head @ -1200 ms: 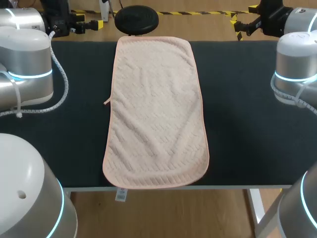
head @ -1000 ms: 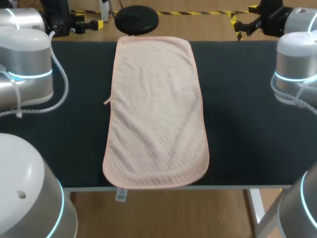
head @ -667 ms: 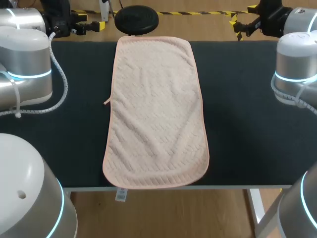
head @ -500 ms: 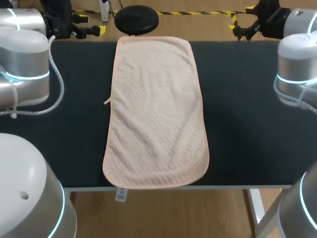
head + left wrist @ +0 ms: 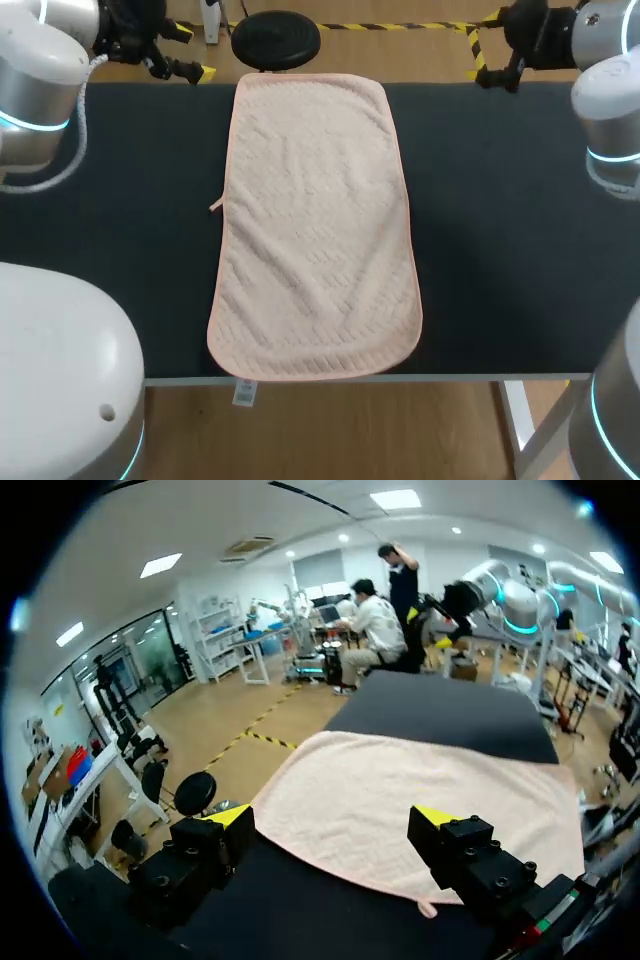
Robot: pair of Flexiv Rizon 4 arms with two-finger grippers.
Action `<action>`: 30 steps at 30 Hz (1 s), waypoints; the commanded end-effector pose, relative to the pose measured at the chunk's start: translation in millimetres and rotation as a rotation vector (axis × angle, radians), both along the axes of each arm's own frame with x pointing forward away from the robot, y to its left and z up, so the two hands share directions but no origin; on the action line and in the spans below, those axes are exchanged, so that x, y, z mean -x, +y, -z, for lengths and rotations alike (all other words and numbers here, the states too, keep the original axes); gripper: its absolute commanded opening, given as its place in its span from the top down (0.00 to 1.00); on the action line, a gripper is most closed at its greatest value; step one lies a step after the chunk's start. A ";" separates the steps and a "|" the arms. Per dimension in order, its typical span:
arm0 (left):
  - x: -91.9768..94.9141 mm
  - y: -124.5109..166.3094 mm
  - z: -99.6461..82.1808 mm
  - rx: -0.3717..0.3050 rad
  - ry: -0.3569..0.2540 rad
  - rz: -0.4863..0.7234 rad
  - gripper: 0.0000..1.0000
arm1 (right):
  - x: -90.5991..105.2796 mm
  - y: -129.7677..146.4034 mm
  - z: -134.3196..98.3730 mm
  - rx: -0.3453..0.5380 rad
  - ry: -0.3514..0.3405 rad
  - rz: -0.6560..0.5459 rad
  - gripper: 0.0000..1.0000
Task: Fold the towel
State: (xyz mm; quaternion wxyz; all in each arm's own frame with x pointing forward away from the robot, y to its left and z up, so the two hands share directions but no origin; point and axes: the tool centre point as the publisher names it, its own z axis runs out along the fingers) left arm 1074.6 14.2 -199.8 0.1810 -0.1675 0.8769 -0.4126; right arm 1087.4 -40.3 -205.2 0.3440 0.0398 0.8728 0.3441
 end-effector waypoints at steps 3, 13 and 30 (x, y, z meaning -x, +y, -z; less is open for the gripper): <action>-14.6 0.9 9.1 -0.502 0.138 0.293 0.00 | 4.6 7.3 7.2 0.349 0.061 -0.219 0.00; -23.3 4.8 21.9 -0.566 0.167 0.345 0.00 | 17.7 20.6 18.9 0.417 0.050 -0.329 0.00; -24.5 -4.4 29.2 -0.609 0.169 0.386 0.00 | 17.7 20.6 18.9 0.417 0.050 -0.329 0.00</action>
